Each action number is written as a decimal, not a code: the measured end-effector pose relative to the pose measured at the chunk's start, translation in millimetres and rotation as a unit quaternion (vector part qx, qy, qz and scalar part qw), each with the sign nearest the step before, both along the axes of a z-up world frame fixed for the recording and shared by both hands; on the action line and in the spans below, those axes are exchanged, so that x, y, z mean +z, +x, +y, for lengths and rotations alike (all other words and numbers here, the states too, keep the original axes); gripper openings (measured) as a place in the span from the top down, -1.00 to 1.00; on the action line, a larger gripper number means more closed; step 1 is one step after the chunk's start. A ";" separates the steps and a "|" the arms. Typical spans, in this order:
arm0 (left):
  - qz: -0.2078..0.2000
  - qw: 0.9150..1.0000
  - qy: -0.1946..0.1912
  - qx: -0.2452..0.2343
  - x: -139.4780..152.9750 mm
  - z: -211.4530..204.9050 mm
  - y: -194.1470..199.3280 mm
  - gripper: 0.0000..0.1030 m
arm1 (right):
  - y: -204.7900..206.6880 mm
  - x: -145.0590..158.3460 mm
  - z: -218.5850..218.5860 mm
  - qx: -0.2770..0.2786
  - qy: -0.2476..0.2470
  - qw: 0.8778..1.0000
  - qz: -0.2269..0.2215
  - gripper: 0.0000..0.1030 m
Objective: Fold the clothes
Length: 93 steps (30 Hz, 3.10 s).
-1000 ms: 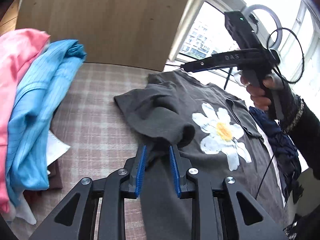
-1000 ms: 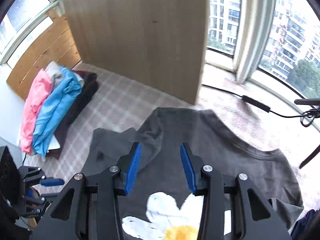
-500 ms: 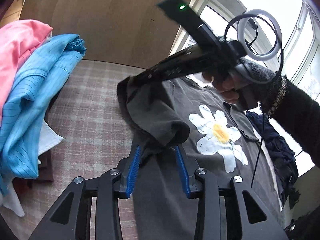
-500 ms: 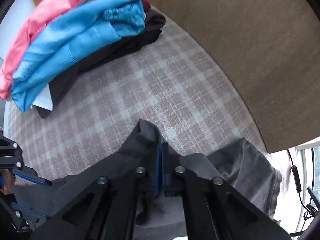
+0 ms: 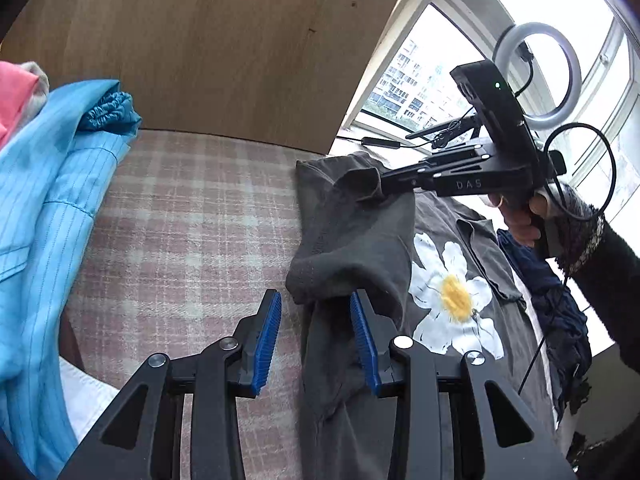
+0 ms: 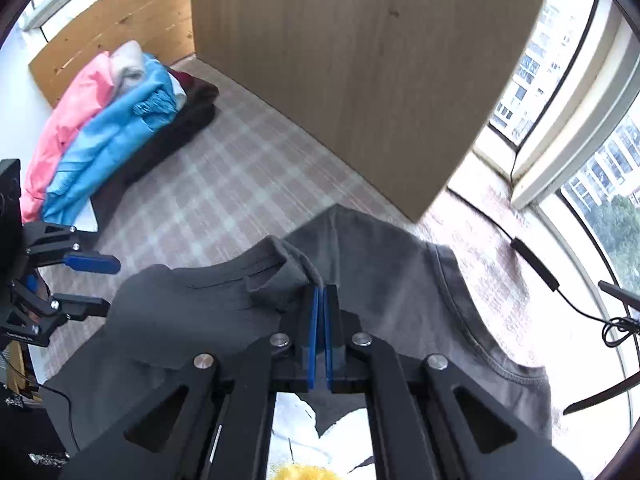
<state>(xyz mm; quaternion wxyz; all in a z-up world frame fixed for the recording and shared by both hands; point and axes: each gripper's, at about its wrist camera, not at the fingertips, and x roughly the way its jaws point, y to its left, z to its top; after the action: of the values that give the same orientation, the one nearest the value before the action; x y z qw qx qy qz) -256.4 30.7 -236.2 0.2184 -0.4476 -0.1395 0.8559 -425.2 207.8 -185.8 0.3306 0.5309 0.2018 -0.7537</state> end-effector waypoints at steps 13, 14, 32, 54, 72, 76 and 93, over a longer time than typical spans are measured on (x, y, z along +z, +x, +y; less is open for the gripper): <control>0.002 0.997 -0.051 -0.050 -13.9 43.9 1.1 0.33 | 5.2 10.2 -4.2 0.136 -0.024 0.990 0.017 0.33; 0.001 0.997 -0.056 -0.048 -15.3 43.7 1.3 0.33 | 7.3 7.3 -5.0 0.148 -0.022 0.989 0.015 0.33; -0.092 0.988 0.121 0.041 -33.6 -11.6 -31.1 0.19 | 4.6 16.2 9.0 0.138 -0.079 0.986 0.060 0.94; 0.054 0.984 0.080 0.150 46.4 -41.0 -3.7 0.88 | 10.5 52.6 -3.5 0.112 -0.151 0.972 0.141 0.94; 0.081 0.994 0.053 0.056 51.9 -11.3 33.1 0.88 | 18.2 81.0 -75.3 0.195 -0.183 0.951 0.156 0.94; 0.006 0.998 0.000 -0.066 26.7 41.5 33.4 0.74 | 25.1 60.8 19.8 0.118 -0.096 0.979 0.132 0.32; -0.003 0.998 -0.056 0.017 -4.1 -3.4 33.0 0.66 | -50.9 2.0 -38.2 0.010 -0.143 0.986 -0.083 0.14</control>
<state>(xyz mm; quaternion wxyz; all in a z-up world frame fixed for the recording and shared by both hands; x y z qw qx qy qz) -223.4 27.3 -240.3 0.1785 -0.4595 -0.0998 0.8643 -476.2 169.5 -183.8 0.4261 0.5367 0.0691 -0.7250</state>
